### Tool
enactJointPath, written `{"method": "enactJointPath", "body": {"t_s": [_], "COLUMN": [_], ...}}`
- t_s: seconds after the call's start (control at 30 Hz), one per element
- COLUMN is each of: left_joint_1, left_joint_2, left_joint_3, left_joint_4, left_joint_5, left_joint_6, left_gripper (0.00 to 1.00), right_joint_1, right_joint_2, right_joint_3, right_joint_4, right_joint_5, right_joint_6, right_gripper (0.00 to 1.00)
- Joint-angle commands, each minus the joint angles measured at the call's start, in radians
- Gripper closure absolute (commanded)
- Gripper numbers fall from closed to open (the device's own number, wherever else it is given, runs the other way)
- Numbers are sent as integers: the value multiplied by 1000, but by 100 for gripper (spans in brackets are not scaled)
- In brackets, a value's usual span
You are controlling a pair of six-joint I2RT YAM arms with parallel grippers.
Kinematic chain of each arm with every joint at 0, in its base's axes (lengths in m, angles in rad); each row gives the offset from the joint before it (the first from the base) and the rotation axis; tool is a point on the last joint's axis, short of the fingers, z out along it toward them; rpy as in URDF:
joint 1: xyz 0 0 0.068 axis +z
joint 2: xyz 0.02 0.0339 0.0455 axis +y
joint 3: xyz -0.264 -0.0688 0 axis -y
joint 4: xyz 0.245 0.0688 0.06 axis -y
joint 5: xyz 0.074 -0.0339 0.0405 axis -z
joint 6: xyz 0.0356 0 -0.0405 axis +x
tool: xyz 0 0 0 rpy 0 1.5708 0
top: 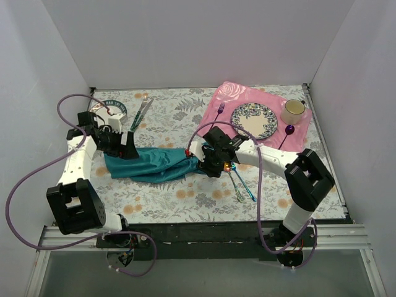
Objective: Fold the napkin into a case and place the utensils inside
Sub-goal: Flatten out the crumpled napkin at the center of the board.
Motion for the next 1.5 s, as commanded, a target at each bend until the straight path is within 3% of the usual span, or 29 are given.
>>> {"method": "enactJointPath", "body": {"t_s": [0.0, 0.2, 0.33, 0.43, 0.57, 0.73, 0.93, 1.07, 1.1, 1.13, 1.17, 1.23, 1.47], "left_joint_1": [62, 79, 79, 79, 76, 15, -234, -300, -315, -320, -323, -331, -358], "left_joint_2": [-15, -72, -148, -203, -268, -349, -392, -369, -359, -354, -349, -342, -325], "left_joint_3": [-2, -63, -187, -247, -317, -405, -514, -558, -568, -569, -569, -568, -571], "left_joint_4": [-48, -74, -39, -20, -8, 38, 225, 335, 343, 357, 358, 366, 377], "left_joint_5": [36, -5, -82, -91, -48, -4, -105, -154, -160, -169, -171, -172, -185], "left_joint_6": [61, 193, 325, 418, 562, 689, 542, 505, 503, 499, 498, 489, 476], "left_gripper": [13, 12, 11, 10, 10, 10, 12, 14, 14, 15, 15, 15, 16], "right_joint_1": [0, 0, 0, 0, 0, 0, -1, -1, -1, -1, -3, -3, -10], "right_joint_2": [25, 80, 110, 130, 140, 61, -48, -64, -49, -30, -3, 13, 96], "right_joint_3": [-9, -17, -18, -8, 23, 60, 52, 43, 51, 61, 59, 46, 37], "right_joint_4": [-10, -4, 11, 7, -16, -21, 10, -1, -16, -44, -53, -41, -25], "right_joint_5": [86, 119, 138, 135, 126, 44, 23, 21, 39, 52, 63, 90, 109], "right_joint_6": [-52, -51, -46, -42, -35, -14, 6, 15, 8, -9, -22, -39, -49], "right_gripper": [46, 40, 44, 60, 98, 99, 99, 99, 96, 82, 50, 30, 27]}}
